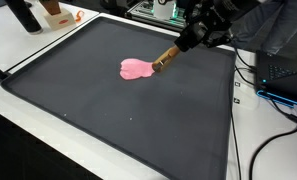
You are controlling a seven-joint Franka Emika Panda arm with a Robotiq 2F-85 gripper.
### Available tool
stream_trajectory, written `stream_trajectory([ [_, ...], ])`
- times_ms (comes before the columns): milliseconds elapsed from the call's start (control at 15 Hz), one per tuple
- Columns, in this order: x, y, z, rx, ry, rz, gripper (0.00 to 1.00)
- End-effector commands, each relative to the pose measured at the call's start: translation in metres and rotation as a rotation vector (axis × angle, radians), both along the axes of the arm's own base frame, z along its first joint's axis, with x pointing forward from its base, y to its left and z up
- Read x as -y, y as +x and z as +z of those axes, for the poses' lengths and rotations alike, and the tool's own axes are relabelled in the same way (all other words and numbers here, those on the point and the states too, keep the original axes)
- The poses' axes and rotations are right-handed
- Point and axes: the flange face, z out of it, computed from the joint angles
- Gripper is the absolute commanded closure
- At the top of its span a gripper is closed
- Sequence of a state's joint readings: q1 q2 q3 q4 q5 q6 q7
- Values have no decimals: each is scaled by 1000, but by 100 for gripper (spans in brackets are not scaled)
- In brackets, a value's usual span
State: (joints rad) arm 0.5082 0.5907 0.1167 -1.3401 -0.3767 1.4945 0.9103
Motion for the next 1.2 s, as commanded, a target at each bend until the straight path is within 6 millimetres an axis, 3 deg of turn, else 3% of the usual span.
stream_trajectory([
  [0, 7, 7, 8, 9, 2, -52, 77],
  [467, 35, 26, 19, 18, 62, -107, 77],
  [1133, 97, 52, 40, 19, 261, -209, 77],
])
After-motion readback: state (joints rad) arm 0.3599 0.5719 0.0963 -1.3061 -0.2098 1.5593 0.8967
